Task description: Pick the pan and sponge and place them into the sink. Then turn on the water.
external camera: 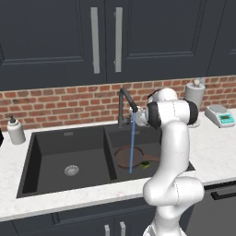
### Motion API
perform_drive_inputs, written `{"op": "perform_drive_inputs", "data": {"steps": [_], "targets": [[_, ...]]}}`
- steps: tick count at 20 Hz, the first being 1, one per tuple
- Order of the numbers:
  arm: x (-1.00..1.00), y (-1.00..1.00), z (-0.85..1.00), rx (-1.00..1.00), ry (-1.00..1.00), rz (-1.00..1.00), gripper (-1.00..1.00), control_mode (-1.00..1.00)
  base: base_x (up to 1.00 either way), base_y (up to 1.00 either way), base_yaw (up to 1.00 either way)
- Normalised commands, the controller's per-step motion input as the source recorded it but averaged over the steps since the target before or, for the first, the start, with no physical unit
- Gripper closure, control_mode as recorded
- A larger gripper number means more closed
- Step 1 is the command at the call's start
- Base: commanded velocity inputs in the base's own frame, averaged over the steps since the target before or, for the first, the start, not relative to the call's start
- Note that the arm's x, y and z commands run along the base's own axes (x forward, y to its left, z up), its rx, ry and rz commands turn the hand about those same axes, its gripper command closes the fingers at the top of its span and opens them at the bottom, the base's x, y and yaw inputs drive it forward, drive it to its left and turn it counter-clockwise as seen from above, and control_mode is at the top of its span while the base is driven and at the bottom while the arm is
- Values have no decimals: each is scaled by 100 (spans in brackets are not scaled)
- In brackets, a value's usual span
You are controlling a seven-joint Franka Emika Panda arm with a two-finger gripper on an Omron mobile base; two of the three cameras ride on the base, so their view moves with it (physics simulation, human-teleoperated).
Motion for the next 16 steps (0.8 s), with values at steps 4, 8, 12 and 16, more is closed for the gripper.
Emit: {"op": "perform_drive_inputs", "data": {"steps": [4,8,12,16], "targets": [[0,0,0,23,0,-2,100,-100,0,0,0],[0,0,0,16,0,-2,100,-100,0,0,0],[0,0,-6,7,0,-2,100,-100,0,0,0],[0,5,-12,0,0,0,100,-100,0,0,0]]}}
